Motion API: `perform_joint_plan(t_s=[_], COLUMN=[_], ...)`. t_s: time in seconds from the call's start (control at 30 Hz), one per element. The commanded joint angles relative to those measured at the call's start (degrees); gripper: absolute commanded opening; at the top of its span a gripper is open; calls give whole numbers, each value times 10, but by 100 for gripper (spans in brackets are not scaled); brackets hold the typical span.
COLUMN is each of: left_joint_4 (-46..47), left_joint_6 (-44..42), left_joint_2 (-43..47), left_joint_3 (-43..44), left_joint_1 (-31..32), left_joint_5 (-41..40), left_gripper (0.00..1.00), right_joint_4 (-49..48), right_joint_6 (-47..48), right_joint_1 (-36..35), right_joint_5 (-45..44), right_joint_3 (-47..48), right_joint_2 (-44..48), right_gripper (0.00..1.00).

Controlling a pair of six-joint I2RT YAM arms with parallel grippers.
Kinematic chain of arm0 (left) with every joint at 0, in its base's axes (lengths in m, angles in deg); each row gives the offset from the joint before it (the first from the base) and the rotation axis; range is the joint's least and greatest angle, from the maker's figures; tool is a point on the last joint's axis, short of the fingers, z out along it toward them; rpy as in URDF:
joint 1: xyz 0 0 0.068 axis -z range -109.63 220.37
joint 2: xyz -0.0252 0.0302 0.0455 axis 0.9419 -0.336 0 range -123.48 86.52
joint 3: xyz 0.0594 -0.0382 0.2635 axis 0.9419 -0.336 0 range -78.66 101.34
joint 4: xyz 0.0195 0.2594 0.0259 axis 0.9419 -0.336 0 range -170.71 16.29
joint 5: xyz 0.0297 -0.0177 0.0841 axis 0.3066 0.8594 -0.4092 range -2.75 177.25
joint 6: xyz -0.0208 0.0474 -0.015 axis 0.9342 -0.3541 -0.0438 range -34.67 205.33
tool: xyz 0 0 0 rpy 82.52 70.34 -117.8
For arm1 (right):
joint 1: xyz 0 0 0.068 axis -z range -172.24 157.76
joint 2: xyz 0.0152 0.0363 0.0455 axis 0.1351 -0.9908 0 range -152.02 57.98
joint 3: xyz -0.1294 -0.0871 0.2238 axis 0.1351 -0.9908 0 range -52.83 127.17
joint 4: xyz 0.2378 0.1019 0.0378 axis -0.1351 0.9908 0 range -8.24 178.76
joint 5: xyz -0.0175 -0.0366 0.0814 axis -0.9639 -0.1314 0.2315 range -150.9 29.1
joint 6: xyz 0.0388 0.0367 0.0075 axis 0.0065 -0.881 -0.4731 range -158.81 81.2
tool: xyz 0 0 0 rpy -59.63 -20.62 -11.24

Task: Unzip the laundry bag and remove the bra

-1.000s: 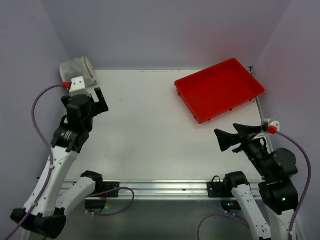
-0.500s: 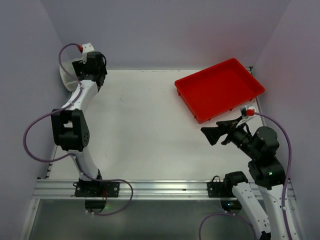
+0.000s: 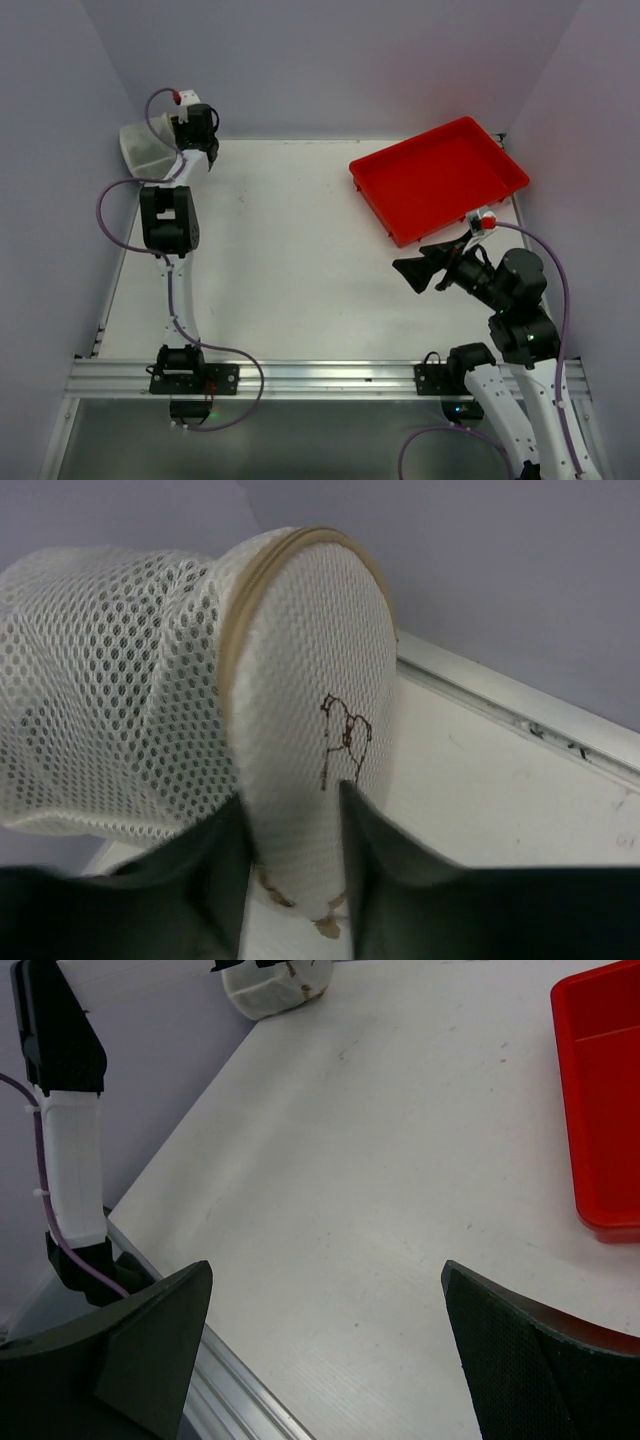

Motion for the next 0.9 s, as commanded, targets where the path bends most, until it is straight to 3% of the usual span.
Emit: perform_joint_plan(t_s=[0.0,0.03,0.1,0.23,0.33,0.37,0.5,0.6,0.73,0.87], left_joint_4=[36,35,26,-62,-96,-95,-32,4,67,104], left_joint_6=[-17,-14,12,88,170,203,347,438,549,616], left_joint_2=[-1,10,64,177,297,333,523,604,672,720], left_joint_3=[40,28,-24,-101,-195,-269,-450,-558,-691,-762], left_joint_1=[-20,-19,-16,-1,45,51,101,153,239,285], left_joint_5=[-7,0,35,107,173,188,265,319,357,348], left_gripper=[22,12,0,0,0,0,0,0,0,0], right_joint_4=[-21,-24,-30,-66,-94,-97,-122,-138,-162,-184], right_joint_6=[-7,-6,-6,-9,-13,-16,-32,-40,-47,-61], right_joint_1=[0,1,1,0,-6,-18,-73,-137,-219,-308], right_joint_5=[20,17,14,44,52,42,-19,-78,-168,-233], right_joint_3=[-6,-11,-15,-29,-40,-40,-20,-7,7,19], right_joint_2=[0,0,-1,-7,-6,-9,-35,-65,-156,-236], right_gripper=[99,99,99,99,99,99,97,93,88,81])
